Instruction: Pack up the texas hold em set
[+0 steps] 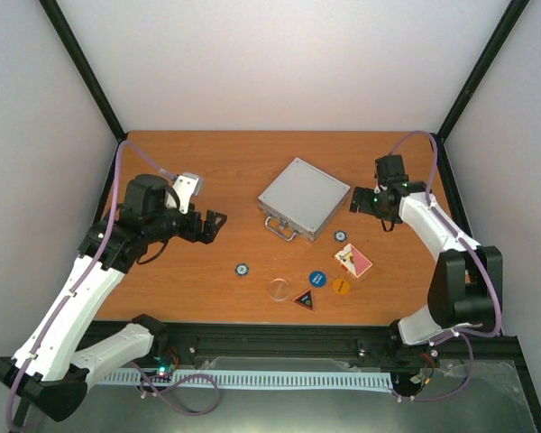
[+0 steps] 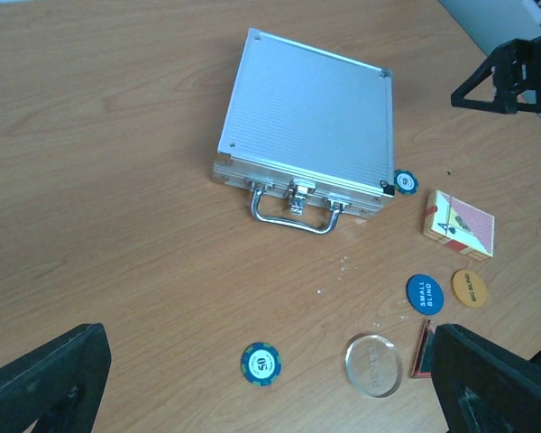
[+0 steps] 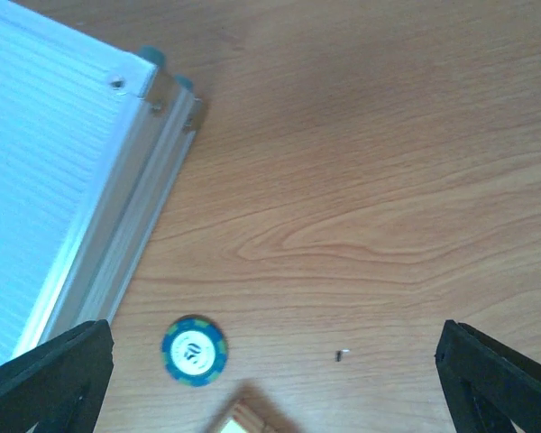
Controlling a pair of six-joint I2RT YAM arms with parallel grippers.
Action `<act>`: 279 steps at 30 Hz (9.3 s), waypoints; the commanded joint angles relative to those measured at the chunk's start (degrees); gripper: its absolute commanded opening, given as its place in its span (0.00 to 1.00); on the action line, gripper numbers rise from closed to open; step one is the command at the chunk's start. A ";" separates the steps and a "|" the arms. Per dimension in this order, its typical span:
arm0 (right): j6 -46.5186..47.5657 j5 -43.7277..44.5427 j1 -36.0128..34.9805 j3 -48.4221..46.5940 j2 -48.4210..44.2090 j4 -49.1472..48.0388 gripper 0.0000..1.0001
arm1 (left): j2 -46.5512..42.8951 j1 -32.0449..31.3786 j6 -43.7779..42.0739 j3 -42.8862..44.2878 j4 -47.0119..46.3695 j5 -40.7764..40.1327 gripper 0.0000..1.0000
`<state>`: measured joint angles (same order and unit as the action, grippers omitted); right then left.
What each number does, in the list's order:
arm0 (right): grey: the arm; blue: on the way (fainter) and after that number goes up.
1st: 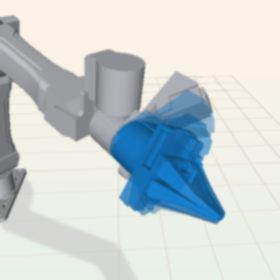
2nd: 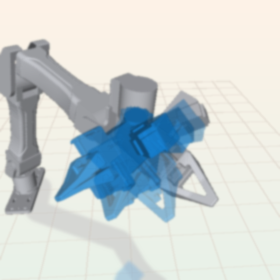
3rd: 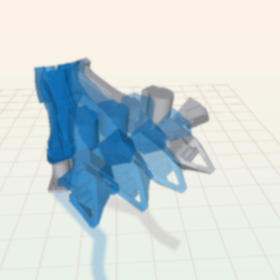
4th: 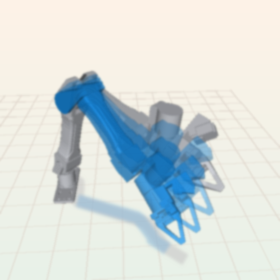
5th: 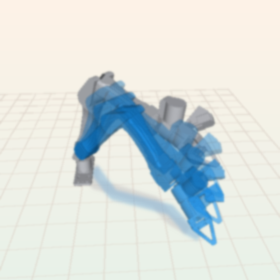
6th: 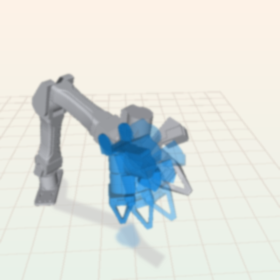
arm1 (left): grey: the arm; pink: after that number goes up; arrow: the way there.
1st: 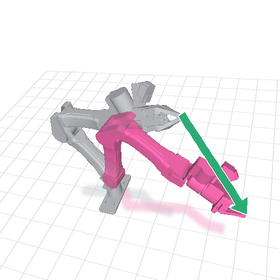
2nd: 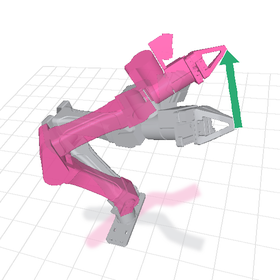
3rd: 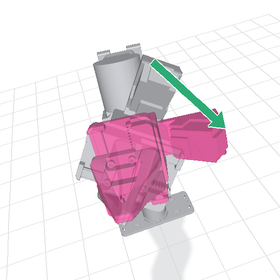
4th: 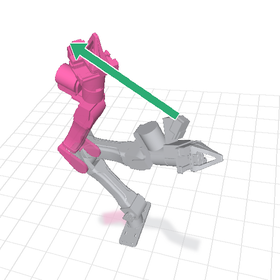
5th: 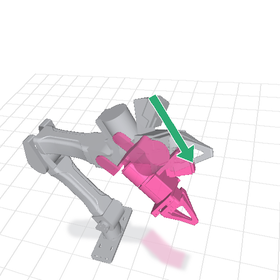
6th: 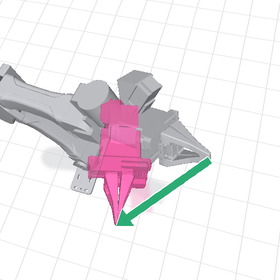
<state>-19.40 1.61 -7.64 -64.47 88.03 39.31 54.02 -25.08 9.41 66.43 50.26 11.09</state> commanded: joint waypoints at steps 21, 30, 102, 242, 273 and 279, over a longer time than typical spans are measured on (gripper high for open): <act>-6.14 -21.13 -13.02 12.03 -14.77 -16.62 0.92 | -3.25 0.21 8.94 -8.04 -7.70 -6.51 1.00; -25.84 -7.49 -27.68 13.67 -11.78 -32.22 0.87 | -7.38 0.21 10.53 -8.00 -8.53 -10.57 1.00; -48.11 19.87 -36.75 6.99 15.68 -38.29 0.32 | -13.24 0.21 7.03 -9.53 -4.83 -8.02 1.00; 29.96 55.39 -25.68 -42.75 27.81 -2.27 0.99 | -19.48 0.21 10.23 -12.67 -4.39 -12.32 1.00; 35.92 46.51 -16.57 -64.95 39.70 -5.30 0.99 | -19.01 0.23 10.34 -14.30 -4.03 -13.12 1.00; 34.38 38.72 -15.66 -63.50 35.86 -6.77 1.00 | -18.81 0.21 10.45 -14.66 -4.36 -12.68 1.00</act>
<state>15.59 45.60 -24.45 -128.07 127.66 33.63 34.98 -25.08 19.33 51.68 46.06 -1.74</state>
